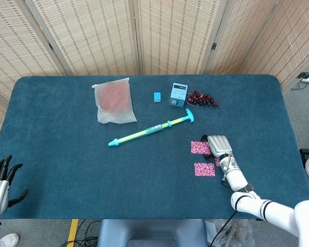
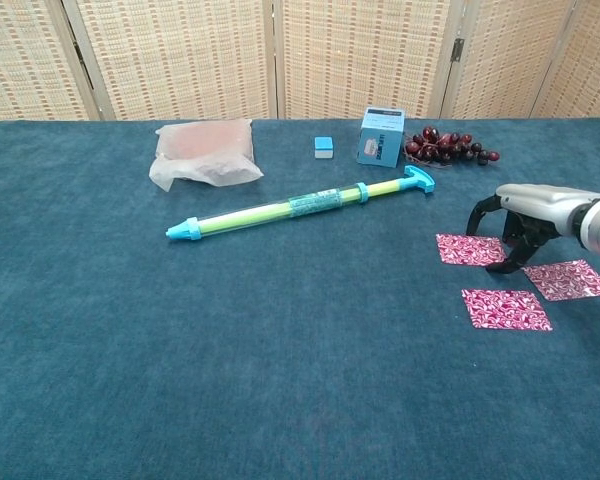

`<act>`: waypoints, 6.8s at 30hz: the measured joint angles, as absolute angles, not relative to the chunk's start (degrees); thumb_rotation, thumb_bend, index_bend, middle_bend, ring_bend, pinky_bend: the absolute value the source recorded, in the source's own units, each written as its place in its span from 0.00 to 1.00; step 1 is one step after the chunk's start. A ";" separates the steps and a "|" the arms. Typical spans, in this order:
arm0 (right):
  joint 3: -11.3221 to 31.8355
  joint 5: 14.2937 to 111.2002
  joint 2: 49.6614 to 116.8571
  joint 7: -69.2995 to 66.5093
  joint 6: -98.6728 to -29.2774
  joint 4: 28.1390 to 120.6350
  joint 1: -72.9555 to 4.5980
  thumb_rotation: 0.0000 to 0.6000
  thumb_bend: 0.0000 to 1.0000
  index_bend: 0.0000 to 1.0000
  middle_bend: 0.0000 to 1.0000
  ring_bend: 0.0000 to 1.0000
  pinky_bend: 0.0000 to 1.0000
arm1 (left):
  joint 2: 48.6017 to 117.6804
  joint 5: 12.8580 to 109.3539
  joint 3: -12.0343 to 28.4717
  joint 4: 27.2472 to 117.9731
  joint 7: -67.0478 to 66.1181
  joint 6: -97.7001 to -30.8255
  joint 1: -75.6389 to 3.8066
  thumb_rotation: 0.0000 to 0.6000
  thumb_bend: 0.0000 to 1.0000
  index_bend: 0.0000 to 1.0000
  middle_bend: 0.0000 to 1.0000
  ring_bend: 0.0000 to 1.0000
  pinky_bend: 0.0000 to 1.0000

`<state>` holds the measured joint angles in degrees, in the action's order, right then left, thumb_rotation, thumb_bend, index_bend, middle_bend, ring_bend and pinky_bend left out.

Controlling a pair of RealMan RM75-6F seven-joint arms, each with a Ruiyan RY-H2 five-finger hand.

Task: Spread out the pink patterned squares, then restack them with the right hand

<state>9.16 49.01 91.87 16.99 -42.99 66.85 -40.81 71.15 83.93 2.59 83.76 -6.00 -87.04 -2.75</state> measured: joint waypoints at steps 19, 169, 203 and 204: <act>8.93 51.17 89.33 15.05 -44.37 70.12 -39.48 1.00 0.32 0.33 1.00 1.00 1.00 | 71.27 84.09 2.60 83.81 -6.13 -87.04 -2.78 1.00 0.26 0.22 0.05 0.04 0.11; 4.94 60.90 83.19 12.05 -47.70 71.45 -28.95 1.00 0.31 0.23 0.99 1.00 1.00 | 71.05 84.67 2.44 85.28 -6.78 -87.56 -2.52 1.00 0.26 0.22 0.05 0.04 0.11; 5.22 62.18 80.12 8.71 -49.83 77.61 -27.16 1.00 0.32 0.33 0.99 1.00 1.00 | 71.46 84.83 2.35 84.21 -5.46 -87.62 -2.34 1.00 0.26 0.22 0.05 0.04 0.11; 5.19 62.52 79.63 8.36 -49.96 78.73 -27.03 1.00 0.32 0.33 0.99 1.00 1.00 | 71.47 84.86 2.35 84.18 -5.40 -87.64 -2.34 1.00 0.26 0.22 0.05 0.04 0.11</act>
<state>5.19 62.52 79.63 8.36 -49.96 78.73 -27.03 71.47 84.86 2.35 84.18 -5.40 -87.64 -2.34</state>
